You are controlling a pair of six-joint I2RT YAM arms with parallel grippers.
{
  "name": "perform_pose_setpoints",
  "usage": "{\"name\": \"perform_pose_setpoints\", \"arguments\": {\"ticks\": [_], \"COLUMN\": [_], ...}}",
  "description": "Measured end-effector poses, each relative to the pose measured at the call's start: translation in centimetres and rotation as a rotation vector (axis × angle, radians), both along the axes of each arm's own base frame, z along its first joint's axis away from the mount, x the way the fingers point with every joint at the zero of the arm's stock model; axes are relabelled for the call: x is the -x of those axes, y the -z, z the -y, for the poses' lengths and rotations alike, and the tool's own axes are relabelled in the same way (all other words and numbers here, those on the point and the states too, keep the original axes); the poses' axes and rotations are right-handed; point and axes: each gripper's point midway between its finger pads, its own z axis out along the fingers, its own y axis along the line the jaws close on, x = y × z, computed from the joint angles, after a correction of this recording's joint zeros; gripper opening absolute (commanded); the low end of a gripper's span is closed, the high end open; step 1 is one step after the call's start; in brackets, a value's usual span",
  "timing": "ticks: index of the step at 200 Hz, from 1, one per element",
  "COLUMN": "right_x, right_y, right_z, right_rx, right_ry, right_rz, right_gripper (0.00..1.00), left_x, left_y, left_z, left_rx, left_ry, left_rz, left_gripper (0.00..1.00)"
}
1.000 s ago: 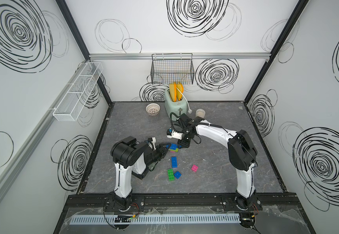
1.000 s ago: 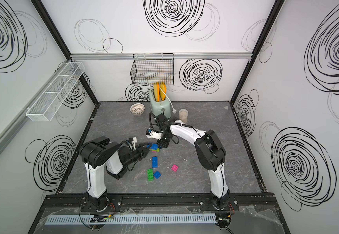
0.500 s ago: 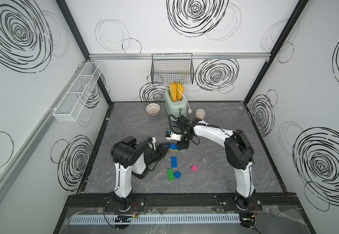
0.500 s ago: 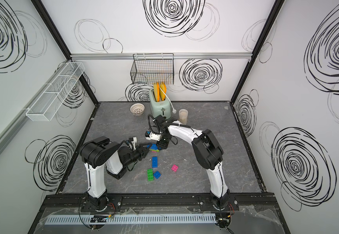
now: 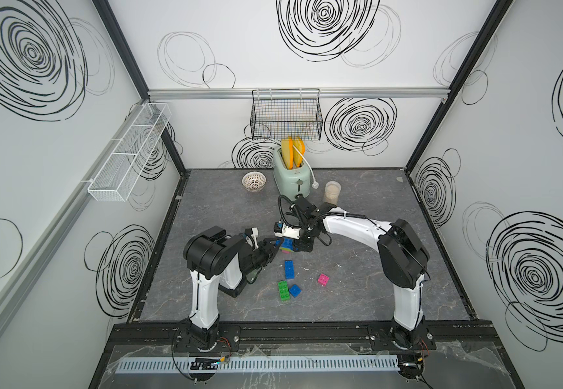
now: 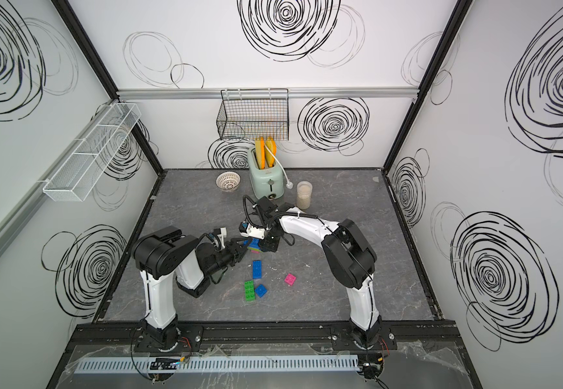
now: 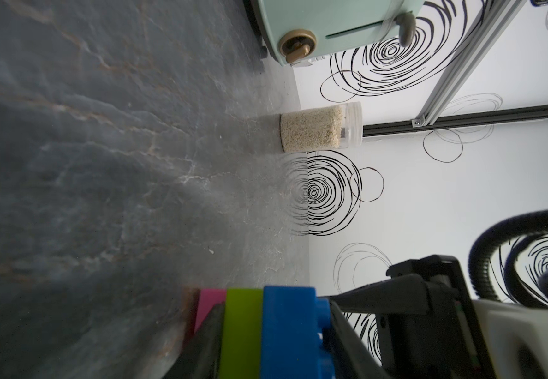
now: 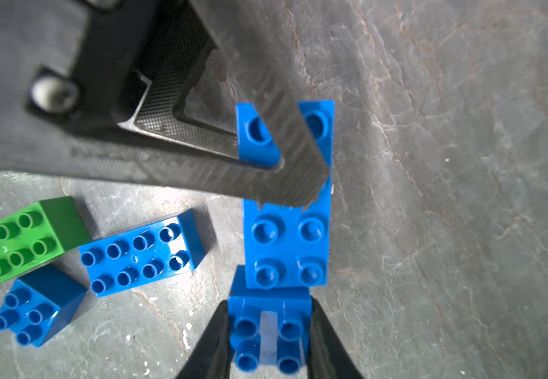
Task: Assemble a heart with lego
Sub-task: Assemble the lego brick with the lego brick.
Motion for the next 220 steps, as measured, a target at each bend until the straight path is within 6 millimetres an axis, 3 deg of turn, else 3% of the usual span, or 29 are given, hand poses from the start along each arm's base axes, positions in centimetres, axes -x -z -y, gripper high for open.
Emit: {"name": "perform_pose_setpoints", "arguments": {"ticks": [53,121,220], "right_x": [-0.2,-2.0,-1.5], "right_y": [0.0,0.1,0.4], "right_z": [0.0,0.2,-0.2], "right_rx": [-0.023,-0.056,-0.014], "right_ry": [0.002,0.015,-0.038], "right_rz": [-0.016,-0.110,-0.065], "right_gripper": [0.27,0.27,0.27], "left_x": [-0.1,-0.6,-0.8], "left_y": [0.0,-0.1,-0.1], "left_z": [0.0,0.0,0.0], "left_rx": [0.000,-0.003,-0.006], "left_ry": [-0.002,-0.007,-0.001], "left_rz": [0.003,0.014,0.023], "left_gripper": [0.33,0.33,0.33]}}
